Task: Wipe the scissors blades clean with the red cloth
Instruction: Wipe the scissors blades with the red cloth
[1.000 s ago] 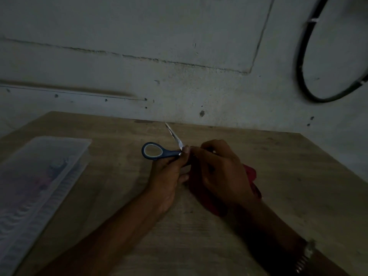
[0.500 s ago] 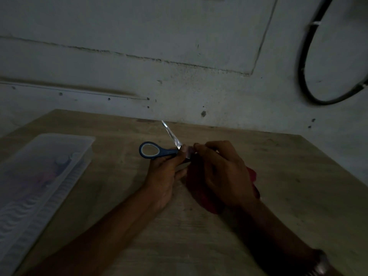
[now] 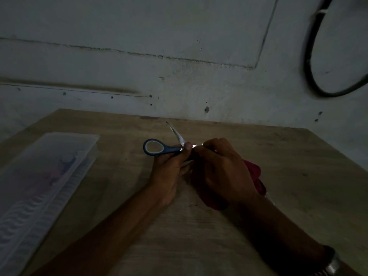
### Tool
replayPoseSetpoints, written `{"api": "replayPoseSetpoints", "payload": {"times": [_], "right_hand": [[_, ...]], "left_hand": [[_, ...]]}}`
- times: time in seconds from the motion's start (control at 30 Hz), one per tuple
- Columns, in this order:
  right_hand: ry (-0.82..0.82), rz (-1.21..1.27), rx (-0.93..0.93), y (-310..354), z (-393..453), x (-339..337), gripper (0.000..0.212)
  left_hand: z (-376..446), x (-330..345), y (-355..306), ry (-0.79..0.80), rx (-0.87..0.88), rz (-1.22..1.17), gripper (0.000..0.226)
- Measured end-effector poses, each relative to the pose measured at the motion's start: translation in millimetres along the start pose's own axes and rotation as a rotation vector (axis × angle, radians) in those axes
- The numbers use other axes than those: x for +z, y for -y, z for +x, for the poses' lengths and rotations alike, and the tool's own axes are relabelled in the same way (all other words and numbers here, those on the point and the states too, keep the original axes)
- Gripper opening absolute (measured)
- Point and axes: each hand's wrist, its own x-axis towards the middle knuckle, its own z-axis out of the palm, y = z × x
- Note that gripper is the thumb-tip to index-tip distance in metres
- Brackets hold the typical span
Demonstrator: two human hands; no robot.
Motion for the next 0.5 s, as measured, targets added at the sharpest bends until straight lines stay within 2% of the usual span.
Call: {"api": "replayPoseSetpoints", "payload": {"times": [0.33, 0.5], "right_hand": [[-0.043, -0.074, 0.023, 2.0, 6.0, 7.4, 0.039], [-0.036, -0.085, 0.018, 1.7, 7.7, 10.8, 0.031]], "left_hand": [[3.6, 0.9, 1.5, -0.010, 0.027, 0.004, 0.024], [1.6, 1.8, 0.8, -0.021, 0.033, 0.012, 0.029]]}}
